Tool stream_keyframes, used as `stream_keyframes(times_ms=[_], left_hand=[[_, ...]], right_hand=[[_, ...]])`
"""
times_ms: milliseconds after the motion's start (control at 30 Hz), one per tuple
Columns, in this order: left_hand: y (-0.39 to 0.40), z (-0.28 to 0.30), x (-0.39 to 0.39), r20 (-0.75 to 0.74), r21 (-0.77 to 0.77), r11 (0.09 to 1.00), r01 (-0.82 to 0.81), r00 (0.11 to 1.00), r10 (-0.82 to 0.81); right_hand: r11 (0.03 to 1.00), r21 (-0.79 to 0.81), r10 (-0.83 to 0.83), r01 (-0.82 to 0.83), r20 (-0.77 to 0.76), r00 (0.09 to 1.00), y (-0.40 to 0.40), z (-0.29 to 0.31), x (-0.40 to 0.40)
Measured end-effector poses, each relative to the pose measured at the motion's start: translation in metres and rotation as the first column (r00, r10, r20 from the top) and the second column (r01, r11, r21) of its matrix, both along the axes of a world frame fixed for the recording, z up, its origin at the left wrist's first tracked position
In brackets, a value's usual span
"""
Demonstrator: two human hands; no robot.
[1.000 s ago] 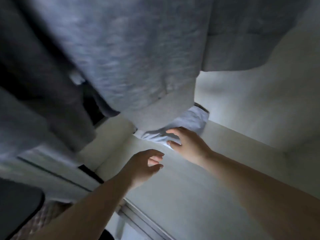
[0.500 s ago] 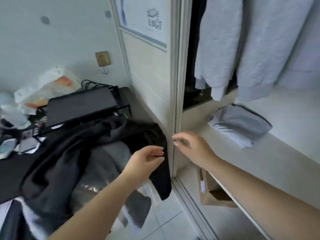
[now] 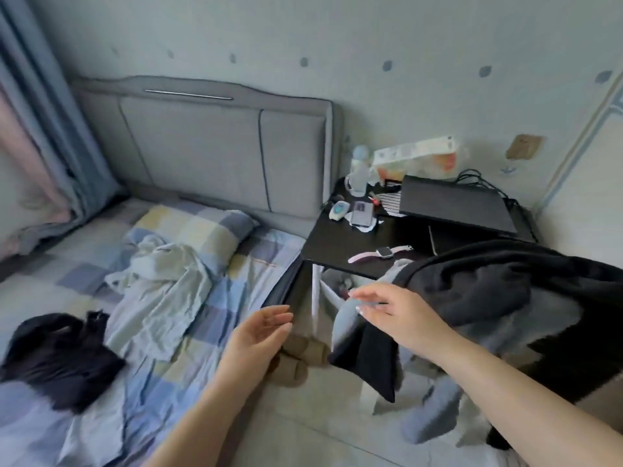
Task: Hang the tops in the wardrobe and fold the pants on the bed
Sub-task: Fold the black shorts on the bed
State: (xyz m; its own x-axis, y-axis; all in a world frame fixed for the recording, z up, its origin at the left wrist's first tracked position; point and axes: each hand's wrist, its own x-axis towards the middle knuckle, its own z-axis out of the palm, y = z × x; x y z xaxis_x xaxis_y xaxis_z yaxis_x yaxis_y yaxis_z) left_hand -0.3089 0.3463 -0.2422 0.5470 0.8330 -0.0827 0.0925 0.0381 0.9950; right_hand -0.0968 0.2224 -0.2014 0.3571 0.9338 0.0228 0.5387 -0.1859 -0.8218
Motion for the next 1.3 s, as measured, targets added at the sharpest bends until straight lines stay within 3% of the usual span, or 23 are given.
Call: stream_keyframes(times_ms=[267, 500, 700, 933, 1300], left_hand=[[0.083, -0.02, -0.086, -0.029, -0.047, 0.929, -0.367, 0.93, 0.366], [0.16, -0.049, -0.131, -0.115, -0.084, 0.779, -0.621, 0.783, 0.612], [0.183, -0.089, -0.173, -0.217, -0.154, 0.624, -0.766, 0.642, 0.735], [0.22, -0.138, -0.241, -0.282, -0.252, 0.47, -0.846, 0.529, 0.801], [0.361, -0.247, -0.348, -0.347, -0.217, 0.477, -0.851, 0.525, 0.777]], right_hand=[[0.914, -0.114, 0.389, -0.389, -0.025, 0.921, 0.161, -0.028, -0.06], [0.784, -0.152, 0.588, -0.602, -0.125, 0.799, 0.315, -0.061, -0.092], [0.64, -0.23, 0.712, -0.733, -0.182, 0.678, 0.392, -0.098, -0.145], [0.603, -0.29, 0.726, -0.743, -0.186, 0.662, 0.464, -0.14, -0.215], [0.625, -0.366, 0.67, -0.689, -0.202, 0.714, 0.605, -0.277, -0.333]])
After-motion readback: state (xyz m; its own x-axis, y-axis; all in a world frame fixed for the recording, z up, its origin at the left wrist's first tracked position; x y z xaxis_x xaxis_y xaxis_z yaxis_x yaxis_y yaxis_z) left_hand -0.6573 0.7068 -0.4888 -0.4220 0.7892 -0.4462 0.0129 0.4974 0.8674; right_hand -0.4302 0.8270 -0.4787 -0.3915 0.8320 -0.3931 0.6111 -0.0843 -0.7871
